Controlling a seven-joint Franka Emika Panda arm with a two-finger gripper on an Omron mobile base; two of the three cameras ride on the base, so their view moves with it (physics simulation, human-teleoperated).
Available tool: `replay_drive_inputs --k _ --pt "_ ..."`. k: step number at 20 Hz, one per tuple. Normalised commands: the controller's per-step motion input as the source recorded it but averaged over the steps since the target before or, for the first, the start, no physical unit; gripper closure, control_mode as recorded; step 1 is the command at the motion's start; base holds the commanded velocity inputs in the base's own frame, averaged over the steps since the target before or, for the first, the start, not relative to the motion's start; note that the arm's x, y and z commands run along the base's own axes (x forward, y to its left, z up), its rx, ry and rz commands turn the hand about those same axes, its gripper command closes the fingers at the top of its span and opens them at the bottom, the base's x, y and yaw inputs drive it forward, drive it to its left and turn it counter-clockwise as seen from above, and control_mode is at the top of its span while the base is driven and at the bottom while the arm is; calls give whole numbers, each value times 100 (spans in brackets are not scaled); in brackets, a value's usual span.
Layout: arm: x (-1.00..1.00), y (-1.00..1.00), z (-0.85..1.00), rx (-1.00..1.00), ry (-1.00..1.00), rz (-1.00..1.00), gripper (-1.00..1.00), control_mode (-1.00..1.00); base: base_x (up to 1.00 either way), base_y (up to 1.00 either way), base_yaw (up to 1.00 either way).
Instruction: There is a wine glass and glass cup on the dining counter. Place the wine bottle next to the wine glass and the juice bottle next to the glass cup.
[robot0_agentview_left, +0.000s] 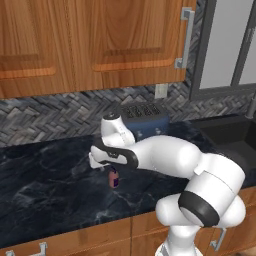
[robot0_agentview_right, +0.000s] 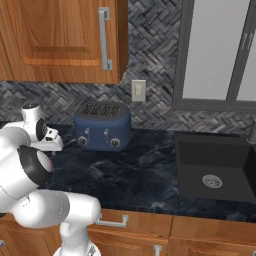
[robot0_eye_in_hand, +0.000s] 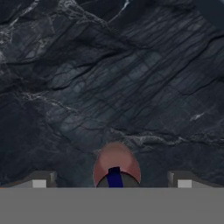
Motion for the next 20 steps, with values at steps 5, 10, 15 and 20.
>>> replay_drive_inputs --k 5,10,15,20 --pt "-2 3 -13 0 0 0 -100 -100 0 0 0" --pt "-1 0 -13 0 0 0 -100 -100 0 0 0" --pt "0 -1 -10 0 0 0 -100 -100 0 0 0" --pt "0 0 -6 0 0 0 -100 -100 0 0 0"
